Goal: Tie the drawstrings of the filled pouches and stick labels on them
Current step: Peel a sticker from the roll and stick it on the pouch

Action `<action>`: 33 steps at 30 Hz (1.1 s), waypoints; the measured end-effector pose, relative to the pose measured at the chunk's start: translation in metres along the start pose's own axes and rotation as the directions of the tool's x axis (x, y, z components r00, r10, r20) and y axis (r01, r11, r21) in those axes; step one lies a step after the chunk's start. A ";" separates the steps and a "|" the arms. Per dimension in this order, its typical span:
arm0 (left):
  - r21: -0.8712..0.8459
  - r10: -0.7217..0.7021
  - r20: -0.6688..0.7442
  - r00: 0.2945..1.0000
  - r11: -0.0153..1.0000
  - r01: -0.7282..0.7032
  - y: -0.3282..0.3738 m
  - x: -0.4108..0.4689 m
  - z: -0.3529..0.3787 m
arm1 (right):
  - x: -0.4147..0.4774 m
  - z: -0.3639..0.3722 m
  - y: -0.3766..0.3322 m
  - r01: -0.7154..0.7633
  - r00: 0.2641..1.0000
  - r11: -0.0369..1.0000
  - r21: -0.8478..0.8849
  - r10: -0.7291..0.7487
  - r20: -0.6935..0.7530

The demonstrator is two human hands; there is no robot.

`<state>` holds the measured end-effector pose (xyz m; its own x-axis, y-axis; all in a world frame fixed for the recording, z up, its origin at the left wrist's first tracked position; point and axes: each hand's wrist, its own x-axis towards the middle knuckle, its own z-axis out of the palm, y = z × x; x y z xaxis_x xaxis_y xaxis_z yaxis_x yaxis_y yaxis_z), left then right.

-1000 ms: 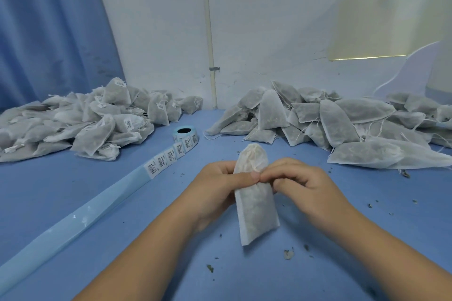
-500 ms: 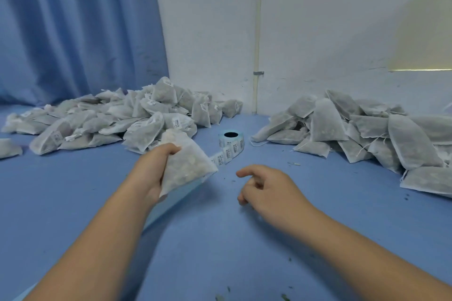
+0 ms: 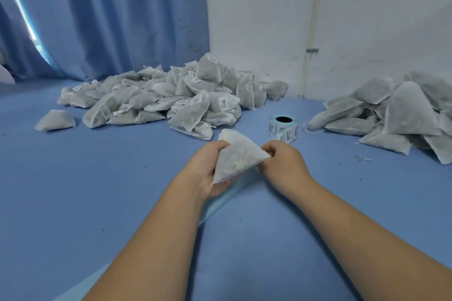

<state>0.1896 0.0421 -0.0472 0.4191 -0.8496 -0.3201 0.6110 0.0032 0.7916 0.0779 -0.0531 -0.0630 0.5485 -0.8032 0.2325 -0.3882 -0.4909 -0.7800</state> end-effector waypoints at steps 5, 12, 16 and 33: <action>0.025 -0.026 0.002 1.000 0.999 0.026 -0.001 0.000 0.002 | 0.001 -0.002 0.004 -0.011 1.000 0.998 0.058 0.010 0.004; 0.042 -0.030 -0.004 1.000 0.999 0.030 0.000 -0.003 -0.002 | 0.005 -0.008 0.007 -0.109 0.993 0.965 0.239 0.093 0.075; 0.096 -0.043 -0.007 0.999 0.994 0.044 -0.003 -0.004 0.000 | 0.006 -0.018 0.010 -0.162 0.979 0.931 0.327 0.111 0.169; 0.134 -0.049 0.015 0.999 0.990 0.046 -0.001 -0.007 -0.002 | 0.004 -0.020 0.010 -0.208 0.974 0.889 0.408 0.150 0.170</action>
<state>0.1876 0.0488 -0.0469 0.3788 -0.8567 -0.3502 0.5339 -0.1069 0.8388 0.0616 -0.0682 -0.0587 0.6019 -0.7985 0.0107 -0.1572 -0.1317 -0.9787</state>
